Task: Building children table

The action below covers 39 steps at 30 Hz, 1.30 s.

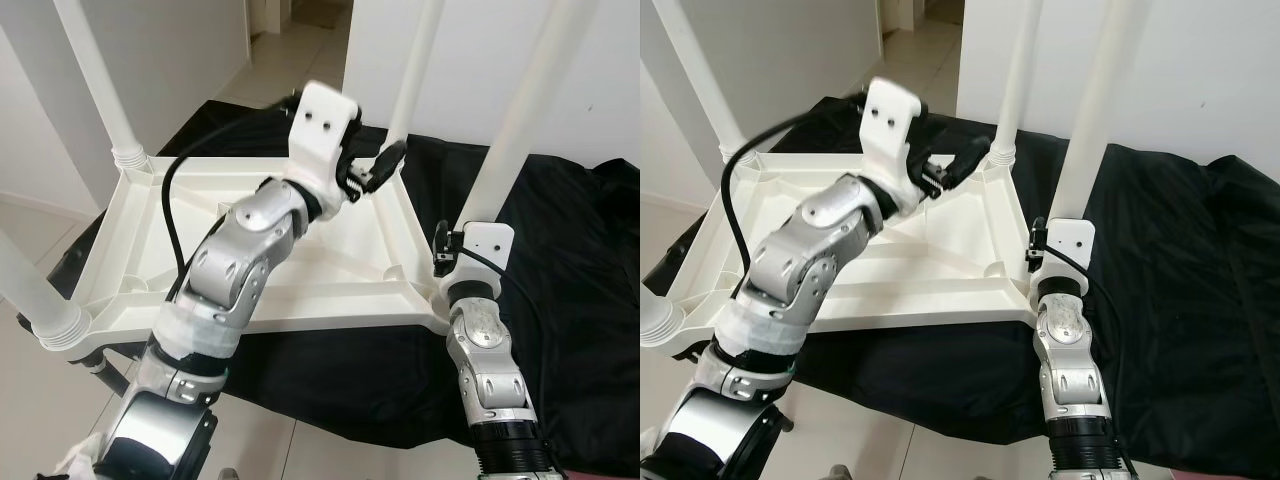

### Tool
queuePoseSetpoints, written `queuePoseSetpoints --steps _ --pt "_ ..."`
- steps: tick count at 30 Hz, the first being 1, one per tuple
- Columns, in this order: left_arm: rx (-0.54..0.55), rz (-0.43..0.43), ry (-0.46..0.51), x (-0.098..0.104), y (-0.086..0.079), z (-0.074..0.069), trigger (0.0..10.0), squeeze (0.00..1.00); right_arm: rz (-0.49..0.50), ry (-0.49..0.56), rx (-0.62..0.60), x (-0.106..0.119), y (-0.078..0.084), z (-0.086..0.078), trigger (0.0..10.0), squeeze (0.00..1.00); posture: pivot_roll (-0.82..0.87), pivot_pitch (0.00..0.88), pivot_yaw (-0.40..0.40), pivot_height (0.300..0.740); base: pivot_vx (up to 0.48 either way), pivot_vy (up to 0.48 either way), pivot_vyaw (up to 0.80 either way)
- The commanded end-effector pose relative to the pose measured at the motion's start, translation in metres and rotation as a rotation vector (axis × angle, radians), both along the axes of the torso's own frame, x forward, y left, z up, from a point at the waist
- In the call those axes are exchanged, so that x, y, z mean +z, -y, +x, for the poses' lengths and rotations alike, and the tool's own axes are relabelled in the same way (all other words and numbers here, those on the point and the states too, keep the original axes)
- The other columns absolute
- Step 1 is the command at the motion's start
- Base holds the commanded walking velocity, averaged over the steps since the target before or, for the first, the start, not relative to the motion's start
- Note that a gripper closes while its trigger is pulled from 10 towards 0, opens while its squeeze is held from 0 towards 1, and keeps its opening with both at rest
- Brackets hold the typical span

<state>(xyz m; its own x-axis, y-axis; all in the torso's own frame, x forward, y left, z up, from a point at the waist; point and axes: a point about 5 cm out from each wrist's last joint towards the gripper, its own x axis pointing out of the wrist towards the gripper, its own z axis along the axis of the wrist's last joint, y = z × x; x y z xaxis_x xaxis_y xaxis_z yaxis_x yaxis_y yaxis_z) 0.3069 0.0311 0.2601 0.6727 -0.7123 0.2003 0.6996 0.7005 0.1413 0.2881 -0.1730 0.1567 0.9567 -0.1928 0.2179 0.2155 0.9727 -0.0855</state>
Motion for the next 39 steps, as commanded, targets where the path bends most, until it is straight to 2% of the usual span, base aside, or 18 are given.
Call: queuePoseSetpoints --steps 1,10,11,15,19,20,24,28,30,33,39 --pt "-0.039 0.044 0.017 -0.007 0.004 -0.004 10.0 0.00 -0.001 0.007 0.002 -0.002 0.003 -0.004 10.0 0.00 -0.07 0.000 -0.014 0.740 0.000 0.000 0.00" --pt "-0.033 0.079 -0.027 -0.028 0.000 -0.006 10.0 0.00 -0.016 0.010 0.026 -0.012 0.008 -0.012 10.0 0.00 -0.08 0.000 -0.006 0.740 0.000 0.000 0.00" --pt "-0.037 0.088 -0.044 -0.036 -0.002 -0.010 10.0 0.00 -0.024 0.016 0.045 -0.014 0.008 -0.016 10.0 0.00 -0.08 0.000 -0.006 0.740 0.000 0.000 0.00" --pt "-0.063 0.087 -0.052 -0.042 -0.004 -0.016 10.0 0.00 -0.027 0.025 0.095 -0.016 0.005 -0.018 10.0 0.00 -0.08 0.000 -0.001 0.740 0.000 0.000 0.00" --pt "-0.112 0.093 -0.026 -0.044 -0.002 -0.019 10.0 0.00 -0.042 0.028 0.115 -0.017 0.005 -0.017 10.0 0.00 -0.08 0.000 -0.003 0.740 0.000 0.000 0.00" --pt "-0.190 0.104 -0.030 -0.048 0.000 -0.028 10.0 0.00 -0.044 0.023 0.125 -0.021 0.007 -0.018 10.0 0.00 -0.07 0.000 -0.007 0.740 0.000 0.000 0.00" --pt "-0.252 0.144 -0.030 -0.052 0.002 -0.035 10.0 0.00 -0.049 0.011 0.132 -0.025 0.009 -0.018 10.0 0.00 -0.06 0.000 -0.011 0.740 0.000 0.000 0.00" --pt "-0.325 0.141 -0.073 -0.055 0.004 -0.045 10.0 0.00 -0.066 -0.007 0.156 -0.030 0.009 -0.019 10.0 0.00 -0.05 0.000 -0.012 0.740 0.000 0.000 0.00" --pt "-0.384 0.196 -0.115 -0.065 0.004 -0.055 10.0 0.00 -0.086 -0.024 0.176 -0.036 0.009 -0.021 10.0 0.00 -0.04 0.000 -0.015 0.740 0.000 0.000 0.00" --pt "-0.423 0.241 -0.140 -0.073 0.004 -0.062 10.0 0.00 -0.097 -0.036 0.189 -0.040 0.010 -0.023 10.0 0.00 -0.04 0.000 -0.013 0.740 0.000 0.000 0.00" --pt "-0.449 0.267 -0.158 -0.078 0.004 -0.066 10.0 0.00 -0.126 -0.043 0.220 -0.044 0.011 -0.026 10.0 0.00 -0.04 0.000 -0.008 0.740 0.000 0.000 0.00"
